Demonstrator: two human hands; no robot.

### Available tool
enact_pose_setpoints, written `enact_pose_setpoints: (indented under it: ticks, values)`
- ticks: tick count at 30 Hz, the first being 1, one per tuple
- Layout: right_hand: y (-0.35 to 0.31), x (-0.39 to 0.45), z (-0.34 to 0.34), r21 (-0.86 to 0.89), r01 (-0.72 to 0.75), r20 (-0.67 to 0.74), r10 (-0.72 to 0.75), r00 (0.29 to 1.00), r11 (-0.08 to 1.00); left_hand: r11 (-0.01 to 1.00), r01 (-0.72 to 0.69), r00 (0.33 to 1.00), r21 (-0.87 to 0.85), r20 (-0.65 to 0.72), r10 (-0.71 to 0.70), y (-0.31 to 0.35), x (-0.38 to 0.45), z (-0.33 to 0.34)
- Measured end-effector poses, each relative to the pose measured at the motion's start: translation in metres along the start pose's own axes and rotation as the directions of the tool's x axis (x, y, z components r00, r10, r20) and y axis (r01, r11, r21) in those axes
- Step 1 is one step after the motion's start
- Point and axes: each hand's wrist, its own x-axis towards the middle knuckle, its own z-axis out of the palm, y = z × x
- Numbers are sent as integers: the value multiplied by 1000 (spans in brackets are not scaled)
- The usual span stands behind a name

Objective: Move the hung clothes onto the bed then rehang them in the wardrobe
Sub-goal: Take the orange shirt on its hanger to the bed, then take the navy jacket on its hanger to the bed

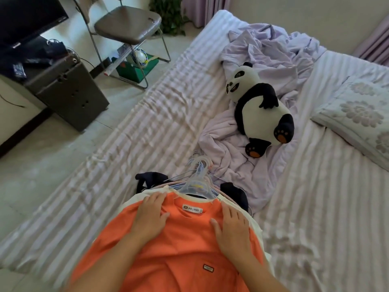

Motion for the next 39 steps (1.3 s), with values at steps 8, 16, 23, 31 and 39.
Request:
enact_pose_setpoints:
  ticks: [8, 16, 23, 31, 39]
  values:
    - [-26, -18, -31, 26, 26, -43, -25, 999, 999, 993, -116, 993, 33, 4, 115, 27, -36, -39]
    - [-86, -101, -114, 155, 154, 27, -160, 987, 976, 963, -181, 983, 200, 15, 182, 24, -130, -98]
    - [-135, -210, -178, 130, 327, 2, -330, 944, 936, 972, -165, 973, 164, -134, 188, 27, -251, -170]
    - [-165, -334, -230, 71, 470, -42, -468, 883, 880, 984, -131, 960, 121, -232, 156, 25, -399, -232]
    - [-188, -419, -265, -12, 687, 53, -686, 726, 727, 997, 79, 929, 23, -363, -65, 28, -535, -227]
